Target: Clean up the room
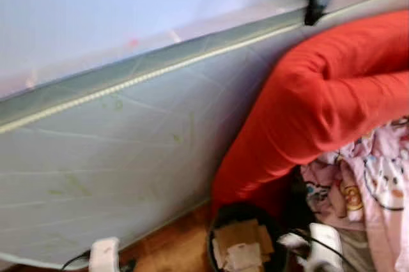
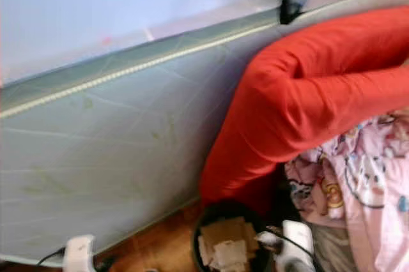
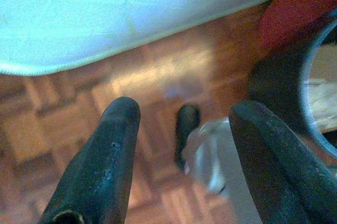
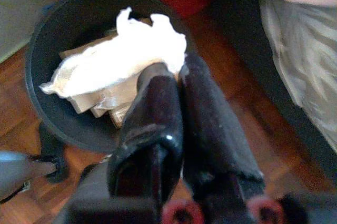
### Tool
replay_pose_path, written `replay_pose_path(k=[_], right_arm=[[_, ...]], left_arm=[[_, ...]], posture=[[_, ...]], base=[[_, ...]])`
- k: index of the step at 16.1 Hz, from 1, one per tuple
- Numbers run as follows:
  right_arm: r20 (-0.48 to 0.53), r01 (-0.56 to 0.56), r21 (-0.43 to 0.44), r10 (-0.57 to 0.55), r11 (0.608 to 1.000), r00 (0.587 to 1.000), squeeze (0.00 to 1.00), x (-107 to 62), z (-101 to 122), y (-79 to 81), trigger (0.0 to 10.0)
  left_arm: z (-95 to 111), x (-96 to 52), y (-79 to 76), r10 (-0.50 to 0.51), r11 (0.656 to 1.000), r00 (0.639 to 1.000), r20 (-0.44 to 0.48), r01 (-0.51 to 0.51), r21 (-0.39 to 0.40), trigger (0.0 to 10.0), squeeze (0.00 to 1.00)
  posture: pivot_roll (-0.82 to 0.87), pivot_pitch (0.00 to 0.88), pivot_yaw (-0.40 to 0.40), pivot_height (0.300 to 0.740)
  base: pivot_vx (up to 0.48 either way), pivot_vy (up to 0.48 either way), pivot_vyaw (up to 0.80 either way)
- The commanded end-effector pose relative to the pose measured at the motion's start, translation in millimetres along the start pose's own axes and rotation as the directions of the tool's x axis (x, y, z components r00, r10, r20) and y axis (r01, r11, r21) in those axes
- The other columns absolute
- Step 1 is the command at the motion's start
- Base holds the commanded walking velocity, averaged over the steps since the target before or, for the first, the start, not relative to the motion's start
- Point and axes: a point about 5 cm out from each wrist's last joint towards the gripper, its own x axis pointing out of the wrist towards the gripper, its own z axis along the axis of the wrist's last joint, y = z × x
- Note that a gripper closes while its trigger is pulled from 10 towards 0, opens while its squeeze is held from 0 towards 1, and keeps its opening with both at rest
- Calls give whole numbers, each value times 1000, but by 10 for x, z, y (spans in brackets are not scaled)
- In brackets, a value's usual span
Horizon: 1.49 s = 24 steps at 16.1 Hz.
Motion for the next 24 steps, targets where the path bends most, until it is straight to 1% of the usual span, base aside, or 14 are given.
replay_pose_path(k=[1, 3, 8, 11, 12, 13, 14, 16, 18, 20, 22, 24], right_arm=[[-53, 8, 35, -6, 999, 999, 0, -60, -181, -53, 10000], [-53, -37, 26, 39, 999, 998, 0, -66, -189, -41, 10000], [-39, -81, 30, 82, 996, 996, 0, -94, -225, -47, 10000], [-26, -90, 34, 91, 995, 996, 0, -133, -279, -81, 10000], [-10, -87, 34, 88, 996, 996, 0, -145, -284, -94, 10000], [10, -84, 39, 84, 996, 996, 0, -157, -287, -107, 10000], [32, -86, 45, 84, 995, 996, 0, -169, -287, -115, 10000], [85, -98, 63, 93, 993, 992, 0, -198, -285, -129, 10000], [115, -109, 80, 99, 991, 988, 0, -214, -282, -134, 10000], [145, -111, 82, 98, 990, 985, 0, -225, -268, -143, 10000], [195, -117, 119, 92, 986, 977, 0, -241, -249, -150, 10000], [217, -120, 132, 89, 984, 972, 0, -248, -236, -155, 10000]], left_arm=[[-121, -32, -15, 0, 1000, 999, -35, 0, -10, 10000, 0], [-134, -39, -20, -8, 1000, 1000, -30, 7, -11, 10000, 0], [-146, -71, -23, -39, 999, 999, 25, 39, -15, 10000, 0], [-193, -115, -11, -57, 998, 997, 58, 58, -17, 10000, 0], [29, -32, -193, -87, 996, 985, 151, 88, -1, 10000, 0], [322, 40, -429, -123, 992, 957, 264, 123, 19, 10000, 0], [402, 43, -479, -132, 991, 942, 310, 132, 20, 10000, 0], [544, 29, -507, -135, 990, 907, 398, 139, 19, 10000, 0], [671, 20, -532, -134, 990, 881, 453, 139, 23, 10000, 0], [837, -29, -580, -151, 988, 839, 523, 143, 56, 10000, 0], [902, -97, -574, -152, 988, 807, 570, 139, 66, 10000, 0], [916, -139, -560, -151, 988, 794, 589, 137, 70, 10000, 0]], posture=[[104, 184, -40, 740], [110, 196, -42, 740], [127, 239, -47, 740], [138, 282, -49, 740], [141, 293, -49, 740], [143, 303, -49, 740], [143, 312, -50, 740], [148, 329, -54, 740], [150, 334, -55, 740], [153, 337, -57, 740], [153, 345, -57, 740], [157, 350, -57, 740]], base=[[0, 0, 0], [0, 0, 0], [0, 0, 0], [0, 0, 0], [0, 0, 0], [0, 0, 0], [0, 0, 0], [0, 0, 0], [0, 0, 0], [0, 0, 0], [0, 0, 0], [0, 0, 0]])
